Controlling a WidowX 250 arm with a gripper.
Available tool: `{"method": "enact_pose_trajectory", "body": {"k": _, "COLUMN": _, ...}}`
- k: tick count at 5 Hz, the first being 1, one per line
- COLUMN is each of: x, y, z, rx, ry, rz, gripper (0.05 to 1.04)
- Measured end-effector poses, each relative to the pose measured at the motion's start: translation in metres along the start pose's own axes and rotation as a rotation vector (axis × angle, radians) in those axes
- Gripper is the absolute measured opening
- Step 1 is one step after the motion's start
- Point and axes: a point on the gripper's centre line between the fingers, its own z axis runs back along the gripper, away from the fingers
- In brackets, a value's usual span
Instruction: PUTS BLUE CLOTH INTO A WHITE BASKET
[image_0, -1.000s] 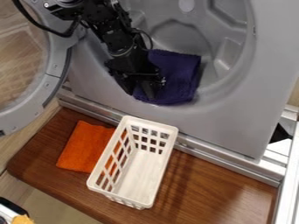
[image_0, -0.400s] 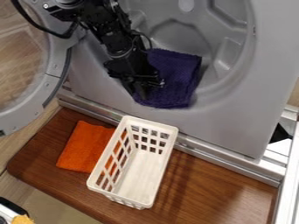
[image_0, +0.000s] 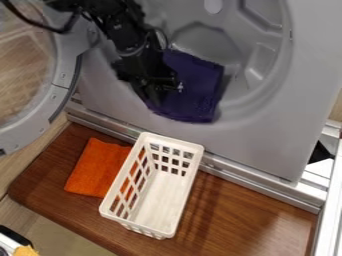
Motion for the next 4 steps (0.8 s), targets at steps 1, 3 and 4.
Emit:
{"method": "enact_pose_trajectory", "body": {"k": 1, "x": 0.000, "y": 0.002, "z": 0.025, "rx": 0.000, "ry": -0.037, "rz": 0.039, "gripper": 0.152}}
{"method": "enact_pose_trajectory", "body": {"k": 3, "x": -0.036, "y": -0.004, "z": 0.052, "rx": 0.016, "ry": -0.016, "rz": 0.044, "gripper": 0.152}}
{"method": "enact_pose_trajectory", "body": {"k": 4, "x": -0.058, "y": -0.013, "z": 0.052, "rx": -0.015, "ry": 0.012, "rz": 0.059, "gripper": 0.152}}
